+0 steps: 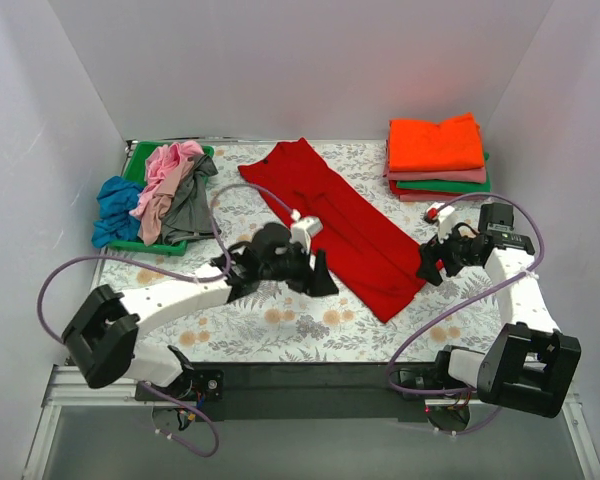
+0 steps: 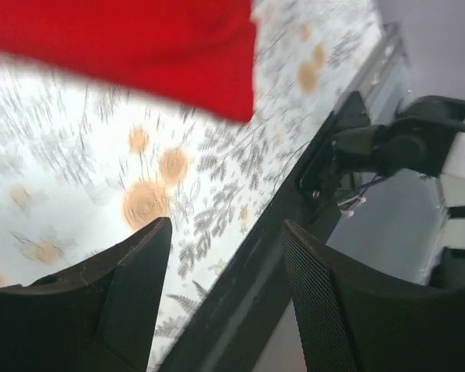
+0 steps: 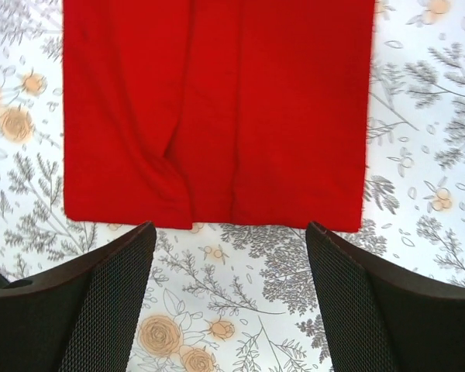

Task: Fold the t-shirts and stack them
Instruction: Fold the tshirt

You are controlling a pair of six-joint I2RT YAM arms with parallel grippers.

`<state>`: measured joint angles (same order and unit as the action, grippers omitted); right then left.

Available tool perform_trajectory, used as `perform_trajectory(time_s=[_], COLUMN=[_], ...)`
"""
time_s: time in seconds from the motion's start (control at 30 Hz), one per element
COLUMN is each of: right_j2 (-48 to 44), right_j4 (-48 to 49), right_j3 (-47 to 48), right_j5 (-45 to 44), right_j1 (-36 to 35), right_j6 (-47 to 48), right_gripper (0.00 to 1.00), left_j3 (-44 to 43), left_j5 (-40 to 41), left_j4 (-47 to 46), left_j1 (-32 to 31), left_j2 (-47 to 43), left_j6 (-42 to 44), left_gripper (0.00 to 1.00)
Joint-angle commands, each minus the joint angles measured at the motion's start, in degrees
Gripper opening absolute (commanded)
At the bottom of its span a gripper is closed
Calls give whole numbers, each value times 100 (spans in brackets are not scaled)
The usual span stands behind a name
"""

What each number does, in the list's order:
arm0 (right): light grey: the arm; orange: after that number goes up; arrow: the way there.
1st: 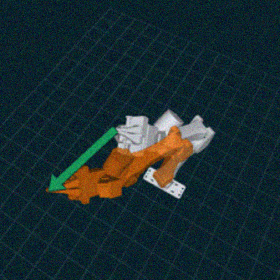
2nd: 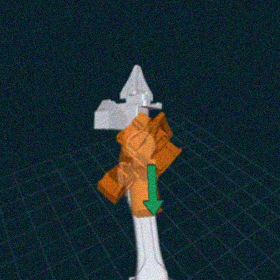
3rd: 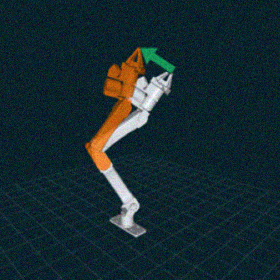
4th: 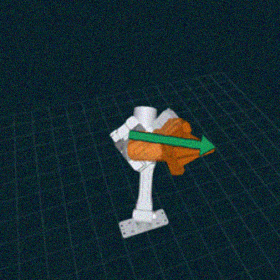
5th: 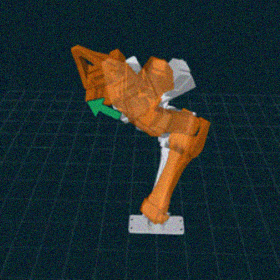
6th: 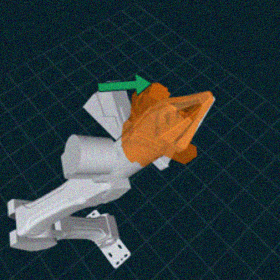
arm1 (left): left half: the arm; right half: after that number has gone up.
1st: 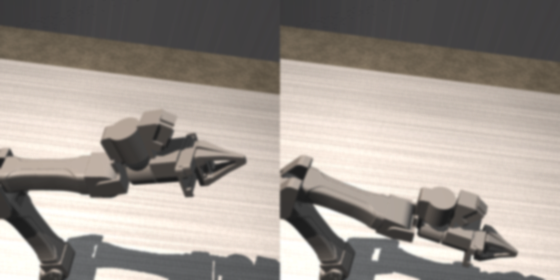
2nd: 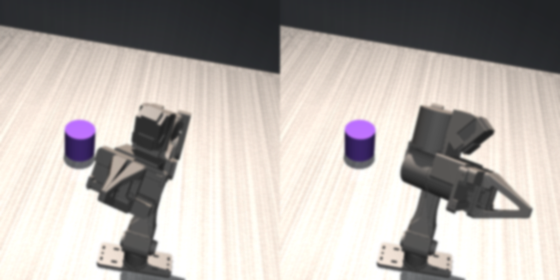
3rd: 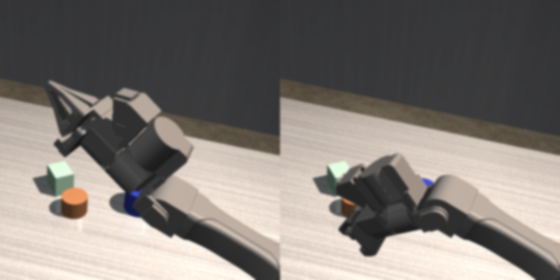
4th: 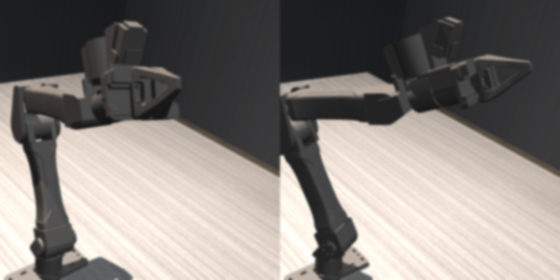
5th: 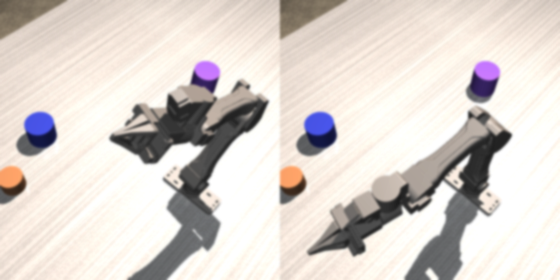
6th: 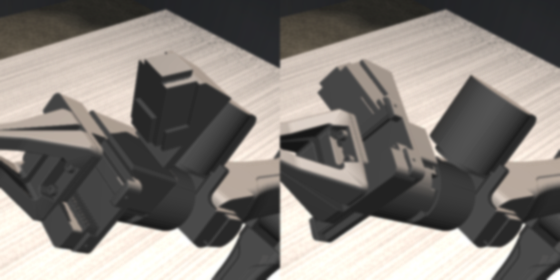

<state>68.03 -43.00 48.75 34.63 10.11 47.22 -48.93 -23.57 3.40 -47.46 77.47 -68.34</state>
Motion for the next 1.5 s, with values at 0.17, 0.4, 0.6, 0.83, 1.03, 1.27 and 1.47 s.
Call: perform_trajectory(time_s=[0.17, 0.4, 0.6, 0.83, 1.03, 1.27, 1.47], right_j2=[-413, -598, -685, -826, -1002, -967, -748], right_j4=[574, 627, 618, 609, 486, -102, -664], right_j3=[-287, -480, -498, -516, -419, -305, -349], right_j5=[272, 237, 316, 369, 351, 553, 869], right_j1=[308, 325, 334, 334, 334, 316, 45], right_j6=[-811, -820, -829, -802, -724, -56, 594], right_gripper=[84, 85, 85, 85, 85, 85, 85], left_j3=[358, -212, -994, -1399, -1305, 241, 2087], left_j5=[3225, 3263, 3192, 2913, 2428, 2384, 1550], left_j4=[-88, 29, 283, 574, 679, 1417, 1383], left_j1=[-1318, -1318, -1327, -1248, -1169, -976, -466], left_j2=[944, 2130, 3098, 3678, 3637, 1584, -886], left_j6=[-4589, -5480, -5752, -5727, -4981, -3979, -3136], left_gripper=[58, 58, 54, 17, 0, 0, 14])
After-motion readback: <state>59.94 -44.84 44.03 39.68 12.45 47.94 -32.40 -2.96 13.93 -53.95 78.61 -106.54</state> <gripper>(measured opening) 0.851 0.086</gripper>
